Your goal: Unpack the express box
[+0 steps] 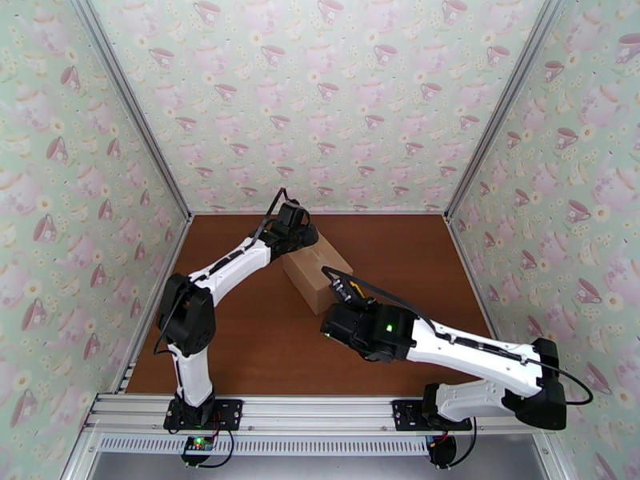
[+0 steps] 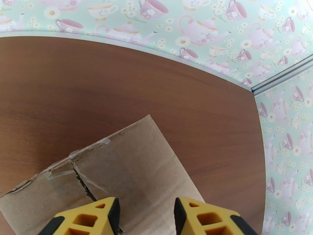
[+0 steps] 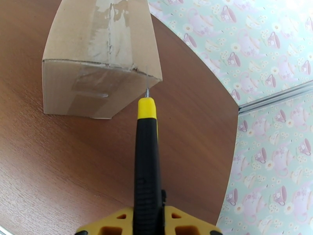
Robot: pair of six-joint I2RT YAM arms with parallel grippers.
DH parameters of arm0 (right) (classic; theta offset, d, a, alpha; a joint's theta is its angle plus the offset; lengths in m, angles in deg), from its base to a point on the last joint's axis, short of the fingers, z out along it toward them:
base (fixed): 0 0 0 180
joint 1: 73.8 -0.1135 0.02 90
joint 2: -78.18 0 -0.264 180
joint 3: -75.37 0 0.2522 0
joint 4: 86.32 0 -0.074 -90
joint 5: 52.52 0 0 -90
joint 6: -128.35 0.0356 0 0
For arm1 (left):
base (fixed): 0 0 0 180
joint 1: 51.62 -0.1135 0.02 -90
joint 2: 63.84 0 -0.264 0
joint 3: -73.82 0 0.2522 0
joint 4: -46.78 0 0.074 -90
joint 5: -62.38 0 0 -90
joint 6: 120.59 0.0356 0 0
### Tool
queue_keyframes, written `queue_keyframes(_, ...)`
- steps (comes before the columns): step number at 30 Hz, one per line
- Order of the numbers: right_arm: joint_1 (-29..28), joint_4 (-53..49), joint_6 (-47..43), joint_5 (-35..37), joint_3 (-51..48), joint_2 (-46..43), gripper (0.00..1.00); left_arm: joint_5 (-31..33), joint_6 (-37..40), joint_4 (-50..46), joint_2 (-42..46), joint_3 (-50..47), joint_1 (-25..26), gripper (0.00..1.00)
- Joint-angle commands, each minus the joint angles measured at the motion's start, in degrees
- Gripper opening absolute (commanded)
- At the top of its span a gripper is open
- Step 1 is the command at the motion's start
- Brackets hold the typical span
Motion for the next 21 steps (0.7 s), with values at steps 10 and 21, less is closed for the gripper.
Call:
queue_keyframes(10,-0.1,5.6,1.9,1.6,-2.0,-8.1,0.00,-7.0,-1.2,-0.9,14.6,-3.1,-0.5,0.44)
queue_keyframes(21,0.3,19.6,-8.1,1.0,-2.5,-11.0,0.00,-22.7,-14.8,7.5,27.9,-22.8,4.6,0.71)
